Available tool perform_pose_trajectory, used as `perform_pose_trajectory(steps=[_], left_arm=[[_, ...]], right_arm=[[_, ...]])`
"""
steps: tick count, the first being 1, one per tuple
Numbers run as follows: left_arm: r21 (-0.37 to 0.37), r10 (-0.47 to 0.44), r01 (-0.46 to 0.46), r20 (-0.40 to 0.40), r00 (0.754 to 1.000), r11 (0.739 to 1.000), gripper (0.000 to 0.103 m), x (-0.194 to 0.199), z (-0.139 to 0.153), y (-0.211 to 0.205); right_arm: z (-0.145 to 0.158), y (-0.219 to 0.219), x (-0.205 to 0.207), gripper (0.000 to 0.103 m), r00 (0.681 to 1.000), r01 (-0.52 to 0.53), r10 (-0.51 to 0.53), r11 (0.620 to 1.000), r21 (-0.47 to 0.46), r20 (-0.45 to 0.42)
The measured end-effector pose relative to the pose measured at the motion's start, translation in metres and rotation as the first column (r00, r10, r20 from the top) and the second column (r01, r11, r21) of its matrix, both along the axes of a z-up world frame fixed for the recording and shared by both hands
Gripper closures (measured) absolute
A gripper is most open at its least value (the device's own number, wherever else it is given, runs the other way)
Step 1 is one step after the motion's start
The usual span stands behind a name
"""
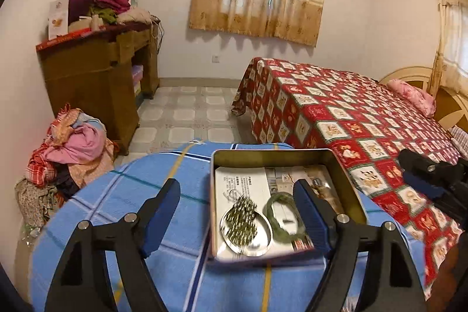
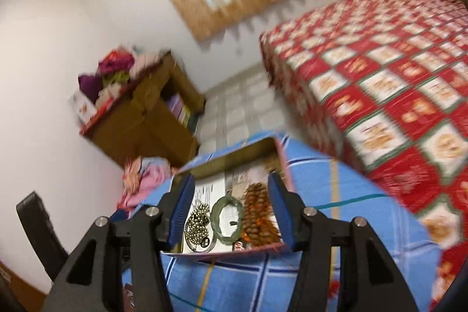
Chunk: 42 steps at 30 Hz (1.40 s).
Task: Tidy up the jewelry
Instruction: 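Carry necklace and jade bangle into the pink tin and open both tools, then withdraw both open tools from the tin back over the table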
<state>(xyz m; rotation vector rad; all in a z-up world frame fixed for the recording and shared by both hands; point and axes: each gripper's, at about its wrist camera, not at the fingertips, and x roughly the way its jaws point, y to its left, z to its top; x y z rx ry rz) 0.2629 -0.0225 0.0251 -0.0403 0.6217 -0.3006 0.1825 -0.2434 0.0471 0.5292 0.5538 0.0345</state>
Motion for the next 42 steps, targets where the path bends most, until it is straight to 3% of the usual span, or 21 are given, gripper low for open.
perform_pose_trajectory(steps=[4,13,17,27,42], left_arm=[[0.006,0.049,-0.049,0.000,0.999,0.999,0.023,-0.044,0.010,0.027],[0.025,0.143,-0.141,-0.061,0.988,0.990,0.023,-0.147,-0.022,0.072],[0.022,0.178,-0.177,-0.078,0.981,0.984,0.023,-0.179,-0.032,0.083],[0.103,0.243,-0.235,-0.077,0.967,0.967,0.023,-0.213,-0.055,0.108],[0.055,0.266,-0.262,-0.108,0.958,0.964,0.023,-0.218,-0.067,0.133]], right_arm=[[0.007,0.013,-0.049,0.047,1.000,0.009,-0.008,0.998,-0.057,0.023],[-0.056,0.086,-0.103,0.047,0.974,-0.189,0.173,0.977,-0.099,-0.145],[-0.069,0.102,-0.121,0.047,0.956,-0.256,0.236,0.961,-0.108,-0.173],[-0.078,0.129,-0.149,0.050,0.934,-0.332,0.301,0.931,-0.154,-0.194],[-0.086,0.158,-0.143,0.050,0.896,-0.418,0.376,0.894,-0.162,-0.236]])
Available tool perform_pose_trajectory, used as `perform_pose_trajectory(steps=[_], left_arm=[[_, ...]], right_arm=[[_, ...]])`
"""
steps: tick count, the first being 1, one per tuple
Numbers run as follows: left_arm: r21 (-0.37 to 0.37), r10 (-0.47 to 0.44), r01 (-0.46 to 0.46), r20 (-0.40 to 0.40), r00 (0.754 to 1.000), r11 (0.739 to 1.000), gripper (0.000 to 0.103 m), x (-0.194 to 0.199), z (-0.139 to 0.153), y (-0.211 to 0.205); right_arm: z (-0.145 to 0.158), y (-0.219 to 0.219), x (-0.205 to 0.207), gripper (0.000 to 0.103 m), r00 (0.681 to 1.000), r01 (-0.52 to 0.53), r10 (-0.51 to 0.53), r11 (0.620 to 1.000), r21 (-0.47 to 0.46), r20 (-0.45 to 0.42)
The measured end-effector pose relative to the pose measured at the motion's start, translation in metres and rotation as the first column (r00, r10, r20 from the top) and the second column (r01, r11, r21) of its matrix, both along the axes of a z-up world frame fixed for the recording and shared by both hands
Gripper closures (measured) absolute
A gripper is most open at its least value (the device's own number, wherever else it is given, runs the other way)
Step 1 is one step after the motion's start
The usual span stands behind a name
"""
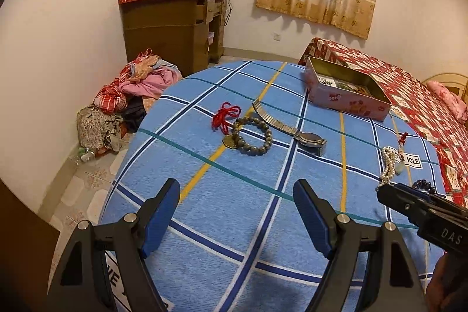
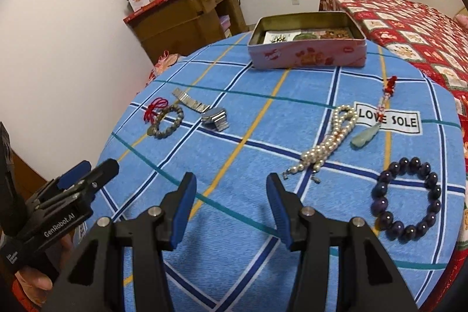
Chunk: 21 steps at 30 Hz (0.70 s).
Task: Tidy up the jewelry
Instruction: 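Withdraw both open tools from the tin back over the table, then lower the right tool and grasp the silver wristwatch by its face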
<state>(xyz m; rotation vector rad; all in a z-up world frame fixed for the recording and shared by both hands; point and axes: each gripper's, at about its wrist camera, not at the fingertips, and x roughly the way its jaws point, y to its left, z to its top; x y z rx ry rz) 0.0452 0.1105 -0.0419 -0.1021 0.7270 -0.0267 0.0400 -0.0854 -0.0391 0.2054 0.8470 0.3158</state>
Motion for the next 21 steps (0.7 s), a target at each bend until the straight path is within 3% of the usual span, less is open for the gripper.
perform_pose_trajectory(steps=[4,11,15,20,21], left_arm=[[-0.009,0.000,0.000,-0.002,1.000,1.000,0.023,0.001,0.000,0.005],[0.011,0.012,-0.012,-0.003,1.000,1.000,0.023,0.001,0.000,0.016],[0.019,0.015,-0.015,-0.003,1.000,1.000,0.023,0.004,-0.001,0.022],[0.002,0.010,-0.010,-0.018,1.000,1.000,0.023,0.013,-0.005,0.025],[-0.002,0.010,-0.010,-0.022,1.000,1.000,0.023,0.015,-0.006,0.025]], right_arm=[[0.004,0.010,0.026,0.049,0.999,-0.045,0.045,0.999,-0.007,-0.004],[-0.008,0.046,0.085,0.049,0.990,-0.139,0.138,0.981,-0.136,-0.014],[-0.024,0.056,0.110,0.049,0.985,-0.164,0.153,0.975,-0.152,-0.077],[-0.028,0.073,0.115,0.047,0.977,-0.212,0.206,0.955,-0.205,-0.053],[-0.028,0.076,0.113,0.053,0.977,-0.214,0.210,0.948,-0.237,-0.043]])
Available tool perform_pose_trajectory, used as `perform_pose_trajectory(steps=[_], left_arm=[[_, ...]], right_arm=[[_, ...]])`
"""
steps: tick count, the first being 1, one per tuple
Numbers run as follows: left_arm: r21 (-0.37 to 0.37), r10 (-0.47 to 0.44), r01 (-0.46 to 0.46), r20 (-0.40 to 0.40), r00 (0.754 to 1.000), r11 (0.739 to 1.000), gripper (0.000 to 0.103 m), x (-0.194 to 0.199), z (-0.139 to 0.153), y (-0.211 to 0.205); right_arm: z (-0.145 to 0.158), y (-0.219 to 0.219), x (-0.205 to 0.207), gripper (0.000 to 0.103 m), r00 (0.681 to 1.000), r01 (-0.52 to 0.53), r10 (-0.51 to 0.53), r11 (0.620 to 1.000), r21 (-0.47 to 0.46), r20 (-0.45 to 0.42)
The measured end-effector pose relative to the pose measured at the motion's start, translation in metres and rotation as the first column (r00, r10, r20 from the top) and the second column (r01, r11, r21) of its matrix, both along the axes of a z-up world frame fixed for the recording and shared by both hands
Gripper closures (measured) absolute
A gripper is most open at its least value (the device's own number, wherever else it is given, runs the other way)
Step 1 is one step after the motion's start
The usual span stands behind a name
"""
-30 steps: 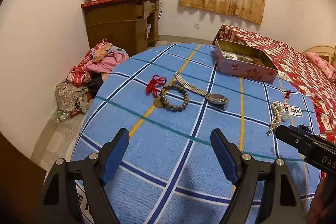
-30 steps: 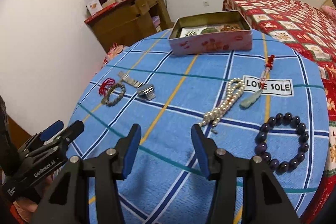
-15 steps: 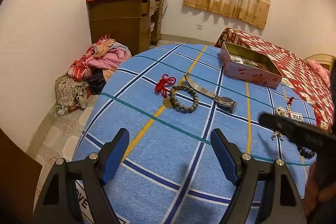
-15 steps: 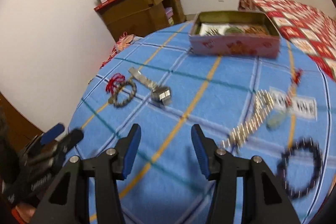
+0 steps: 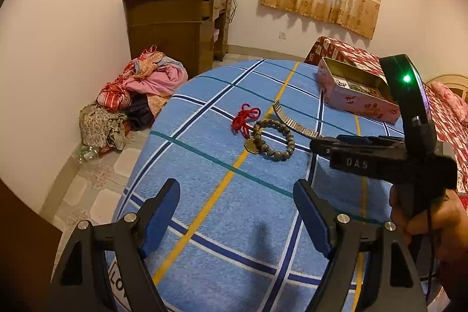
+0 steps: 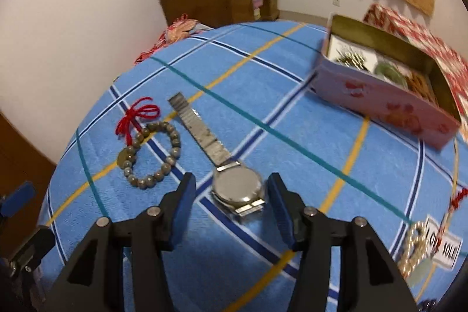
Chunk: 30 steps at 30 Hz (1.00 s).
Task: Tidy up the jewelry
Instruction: 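Lower the right tool and grasp the silver wristwatch by its face, then grasp the grey bead bracelet with the left tool while the right holds the watch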
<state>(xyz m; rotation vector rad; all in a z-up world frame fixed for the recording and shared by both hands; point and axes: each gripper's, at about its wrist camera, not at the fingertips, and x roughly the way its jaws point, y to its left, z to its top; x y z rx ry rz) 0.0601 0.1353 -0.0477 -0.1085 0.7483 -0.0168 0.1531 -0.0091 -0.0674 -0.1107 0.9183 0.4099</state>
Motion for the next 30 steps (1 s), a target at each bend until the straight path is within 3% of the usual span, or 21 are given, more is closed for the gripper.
perform_pose_trajectory(steps=[2,6,8,11,16,24,25,28,30], left_arm=[[-0.014,-0.002,0.002,-0.006,1.000,1.000,0.023,0.003,-0.002,0.001],[-0.034,-0.019,0.019,-0.005,1.000,0.999,0.023,0.013,-0.001,-0.001],[-0.035,-0.035,0.035,0.001,0.999,0.999,0.023,0.017,0.001,-0.004],[-0.040,-0.079,0.079,0.004,0.997,0.996,0.023,0.027,0.003,-0.011],[-0.067,-0.115,0.115,0.001,0.993,0.991,0.023,0.048,0.003,-0.026],[-0.080,-0.098,0.092,-0.064,0.993,0.992,0.024,0.078,-0.010,-0.040],[-0.067,-0.093,0.088,-0.068,0.993,0.994,0.027,0.081,-0.011,-0.043],[-0.049,-0.095,0.089,-0.119,0.988,0.995,0.049,0.091,-0.018,-0.050],[-0.026,-0.090,0.087,-0.132,0.987,0.996,0.055,0.096,-0.019,-0.052]], right_arm=[[-0.002,0.004,-0.004,0.064,0.999,-0.005,0.008,0.997,-0.075,0.033],[0.001,-0.013,-0.008,0.065,1.000,0.020,-0.020,1.000,-0.015,0.002],[0.007,-0.027,-0.012,0.065,0.999,0.053,-0.053,0.997,0.056,-0.015],[0.016,-0.056,-0.020,0.065,0.992,0.115,-0.102,0.965,0.236,-0.069],[0.025,-0.081,-0.035,0.065,0.983,0.175,-0.144,0.910,0.376,-0.111],[0.042,-0.094,-0.050,0.065,0.981,0.191,-0.182,0.906,0.379,-0.061],[0.042,-0.095,-0.052,0.065,0.982,0.189,-0.181,0.906,0.377,-0.058],[0.039,-0.100,-0.060,0.065,0.982,0.187,-0.173,0.904,0.384,-0.070],[0.036,-0.100,-0.068,0.065,0.982,0.189,-0.174,0.907,0.377,-0.073]])
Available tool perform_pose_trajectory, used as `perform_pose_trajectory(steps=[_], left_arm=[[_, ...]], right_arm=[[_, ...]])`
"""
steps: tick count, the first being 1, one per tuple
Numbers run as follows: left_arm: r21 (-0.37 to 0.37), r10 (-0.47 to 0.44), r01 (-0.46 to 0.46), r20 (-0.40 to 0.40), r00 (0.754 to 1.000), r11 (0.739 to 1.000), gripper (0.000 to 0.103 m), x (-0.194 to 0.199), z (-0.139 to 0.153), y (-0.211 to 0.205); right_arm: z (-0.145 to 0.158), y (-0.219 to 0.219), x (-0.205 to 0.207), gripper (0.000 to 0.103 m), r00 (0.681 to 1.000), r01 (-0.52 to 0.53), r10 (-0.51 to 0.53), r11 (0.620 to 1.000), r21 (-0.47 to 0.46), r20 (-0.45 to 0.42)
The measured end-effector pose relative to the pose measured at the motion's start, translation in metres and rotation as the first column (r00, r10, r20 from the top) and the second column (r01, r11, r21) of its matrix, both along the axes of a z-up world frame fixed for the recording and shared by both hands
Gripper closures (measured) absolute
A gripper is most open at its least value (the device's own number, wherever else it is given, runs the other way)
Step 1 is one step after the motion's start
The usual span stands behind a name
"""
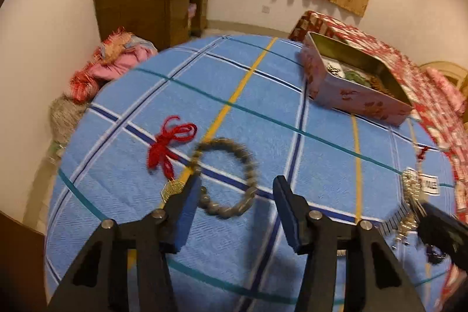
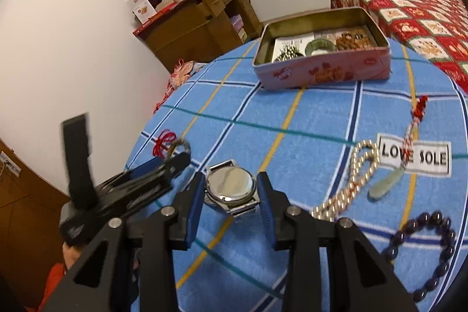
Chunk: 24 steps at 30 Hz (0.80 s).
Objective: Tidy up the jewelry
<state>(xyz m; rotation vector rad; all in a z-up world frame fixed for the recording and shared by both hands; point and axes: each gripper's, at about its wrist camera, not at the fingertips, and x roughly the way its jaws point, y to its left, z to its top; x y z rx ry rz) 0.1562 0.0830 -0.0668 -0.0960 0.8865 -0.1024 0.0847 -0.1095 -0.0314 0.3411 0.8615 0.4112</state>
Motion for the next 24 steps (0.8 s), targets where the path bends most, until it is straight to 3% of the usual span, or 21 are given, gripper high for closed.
perform_pose_trajectory(steps=[1,3,5,6,12,15,24], left_arm=[[-0.011,-0.013,0.013,-0.018,1.000,1.000,0.067,0.002,-0.003,0.000],[-0.024,-0.013,0.013,-0.029,0.999,1.000,0.071,0.003,-0.005,0.002],[-0.060,-0.024,0.023,-0.025,0.999,0.998,0.092,0.000,-0.004,0.006],[-0.073,-0.031,0.029,-0.020,0.999,0.997,0.094,-0.001,-0.003,0.007],[-0.123,-0.086,0.100,0.115,0.990,0.987,0.094,-0.031,0.027,0.007],[-0.150,-0.141,0.171,0.194,0.971,0.974,0.094,-0.051,0.048,0.005],[-0.163,-0.241,0.290,0.268,0.933,0.943,0.094,-0.072,0.075,-0.013]], right_arm=[[-0.002,0.001,-0.004,0.065,1.000,0.000,0.000,1.000,-0.007,-0.002],[-0.005,0.004,-0.014,0.065,1.000,-0.005,0.005,0.999,-0.033,-0.005],[-0.009,0.008,-0.025,0.065,1.000,-0.015,0.014,0.998,-0.056,-0.007],[-0.012,0.010,-0.029,0.065,1.000,-0.022,0.021,0.998,-0.063,-0.013],[-0.016,0.009,-0.042,0.065,0.999,-0.038,0.036,0.997,-0.062,-0.025],[-0.011,0.004,-0.050,0.065,0.999,-0.032,0.032,0.998,-0.046,-0.008],[0.012,-0.019,-0.077,0.065,0.999,0.003,0.000,0.998,-0.061,0.041]])
